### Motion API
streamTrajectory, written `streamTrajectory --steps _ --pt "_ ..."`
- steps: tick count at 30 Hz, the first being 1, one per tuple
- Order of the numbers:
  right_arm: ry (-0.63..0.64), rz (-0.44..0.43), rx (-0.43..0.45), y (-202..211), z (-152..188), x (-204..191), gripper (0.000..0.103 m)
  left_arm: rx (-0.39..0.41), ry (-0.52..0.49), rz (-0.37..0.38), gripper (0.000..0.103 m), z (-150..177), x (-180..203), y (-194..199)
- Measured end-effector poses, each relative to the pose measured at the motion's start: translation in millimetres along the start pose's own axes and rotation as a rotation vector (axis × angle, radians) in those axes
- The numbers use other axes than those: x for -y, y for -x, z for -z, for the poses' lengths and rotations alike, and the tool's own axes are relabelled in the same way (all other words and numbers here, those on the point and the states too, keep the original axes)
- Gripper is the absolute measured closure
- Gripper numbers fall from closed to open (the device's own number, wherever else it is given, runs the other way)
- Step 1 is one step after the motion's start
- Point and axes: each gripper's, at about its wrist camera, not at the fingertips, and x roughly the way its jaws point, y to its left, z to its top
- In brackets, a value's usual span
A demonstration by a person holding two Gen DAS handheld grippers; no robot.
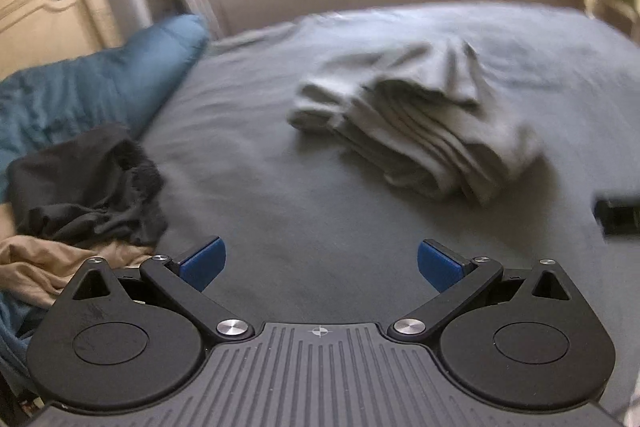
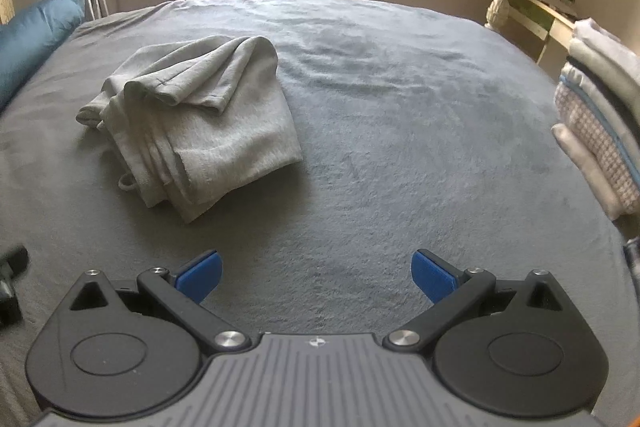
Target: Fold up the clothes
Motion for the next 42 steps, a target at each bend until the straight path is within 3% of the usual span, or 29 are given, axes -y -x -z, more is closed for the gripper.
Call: streamTrajectory --steps 3,10,42 --pt "0.007 0.001 0.011 3 0 -1 0.000 -0.014 -0.038 0.001 0.000 0 7 -2" --pt "0.015 -0.003 0.014 2 -2 -6 0.000 0.009 0.064 0.014 0.000 -7 0 -7" --pt "0.024 -0.030 0.010 0 -1 -16 0.000 0.025 0.115 0.008 0.000 -8 -8 -4"
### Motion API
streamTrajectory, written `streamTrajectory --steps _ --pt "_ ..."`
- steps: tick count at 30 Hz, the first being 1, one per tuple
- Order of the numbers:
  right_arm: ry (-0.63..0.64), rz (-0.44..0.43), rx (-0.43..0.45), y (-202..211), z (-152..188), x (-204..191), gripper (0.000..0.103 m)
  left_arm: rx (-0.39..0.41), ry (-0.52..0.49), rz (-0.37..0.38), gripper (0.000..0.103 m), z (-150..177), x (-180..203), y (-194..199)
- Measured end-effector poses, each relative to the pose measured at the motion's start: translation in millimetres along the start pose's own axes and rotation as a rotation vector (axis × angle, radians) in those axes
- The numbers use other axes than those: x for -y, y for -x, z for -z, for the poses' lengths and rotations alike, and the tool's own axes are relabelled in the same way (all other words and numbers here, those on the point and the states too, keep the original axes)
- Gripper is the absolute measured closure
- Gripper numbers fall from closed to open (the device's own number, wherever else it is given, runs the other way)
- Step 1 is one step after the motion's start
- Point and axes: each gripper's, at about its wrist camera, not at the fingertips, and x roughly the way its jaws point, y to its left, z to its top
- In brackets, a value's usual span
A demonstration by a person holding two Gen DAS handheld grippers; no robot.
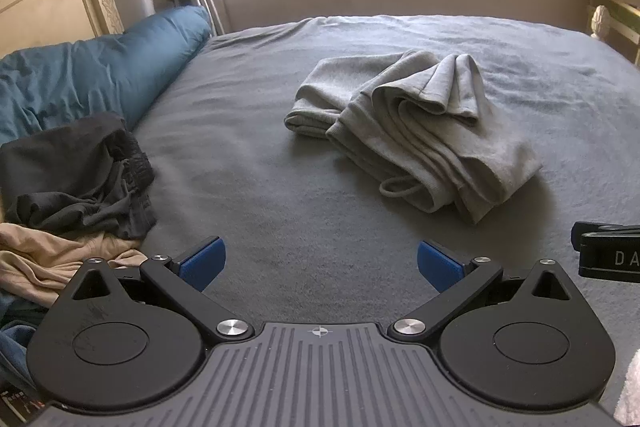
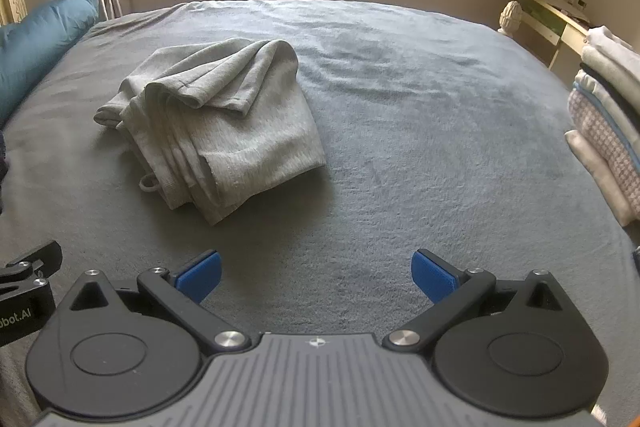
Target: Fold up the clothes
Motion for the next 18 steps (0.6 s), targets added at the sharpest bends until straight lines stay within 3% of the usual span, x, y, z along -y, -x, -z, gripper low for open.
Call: streamTrajectory --steps 11,18 --pt "-0.005 -0.001 0.001 -3 -1 2 0.000 -0.005 -0.001 0.005 0.000 2 0 -4" --pt "0.022 -0.008 0.037 -6 -6 6 0.000 0.021 -0.059 0.041 0.000 -4 4 -15"
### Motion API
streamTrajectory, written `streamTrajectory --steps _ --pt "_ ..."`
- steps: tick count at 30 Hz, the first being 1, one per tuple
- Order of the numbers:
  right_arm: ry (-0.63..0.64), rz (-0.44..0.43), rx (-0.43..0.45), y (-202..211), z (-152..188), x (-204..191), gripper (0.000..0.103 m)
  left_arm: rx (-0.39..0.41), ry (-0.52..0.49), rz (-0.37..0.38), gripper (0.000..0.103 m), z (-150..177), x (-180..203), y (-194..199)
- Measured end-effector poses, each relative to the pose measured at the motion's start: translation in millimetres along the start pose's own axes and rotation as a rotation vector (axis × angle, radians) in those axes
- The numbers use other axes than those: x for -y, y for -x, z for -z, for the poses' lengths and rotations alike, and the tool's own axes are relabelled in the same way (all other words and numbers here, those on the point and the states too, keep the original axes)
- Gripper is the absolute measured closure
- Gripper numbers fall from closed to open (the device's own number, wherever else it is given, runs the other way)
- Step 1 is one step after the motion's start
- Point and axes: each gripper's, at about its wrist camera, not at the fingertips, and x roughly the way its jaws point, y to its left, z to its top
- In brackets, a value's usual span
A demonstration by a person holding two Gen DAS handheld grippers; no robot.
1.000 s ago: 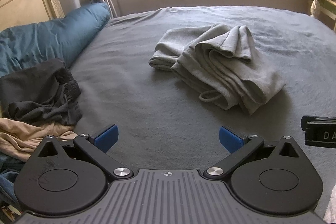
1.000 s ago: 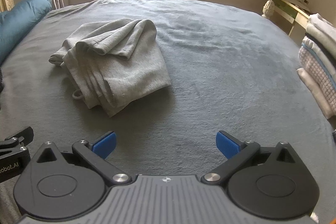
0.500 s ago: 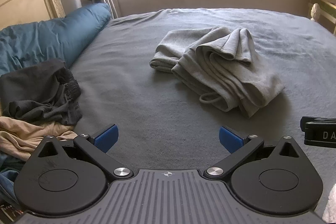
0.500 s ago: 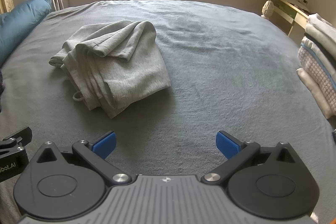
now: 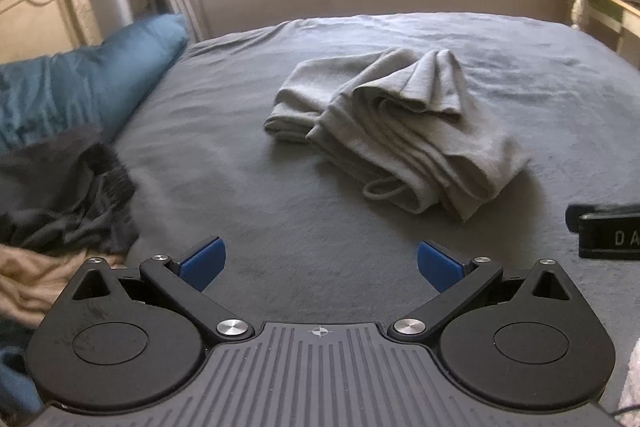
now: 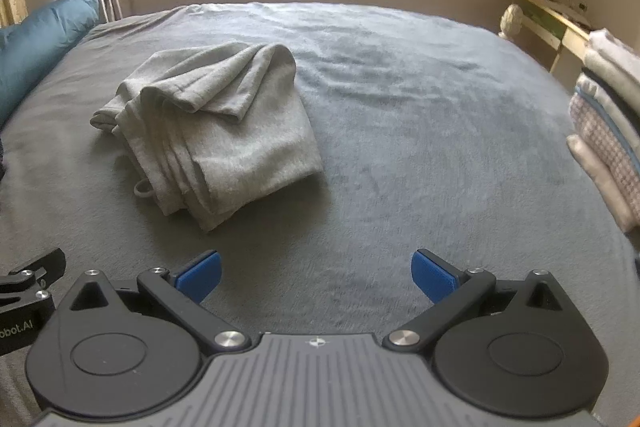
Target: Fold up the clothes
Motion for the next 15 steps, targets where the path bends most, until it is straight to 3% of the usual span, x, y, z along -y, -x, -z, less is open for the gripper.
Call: streamTrajectory --steps 7,15 --pt "0.062 -0.057 0.107 -6 -16 5 0.000 0.061 -0.017 -0.019 0.000 -7 0 -32" --pt "0.192 -0.223 0.168 -38 -49 -22 0.000 0.028 0.172 0.058 0.004 16 -10 -53"
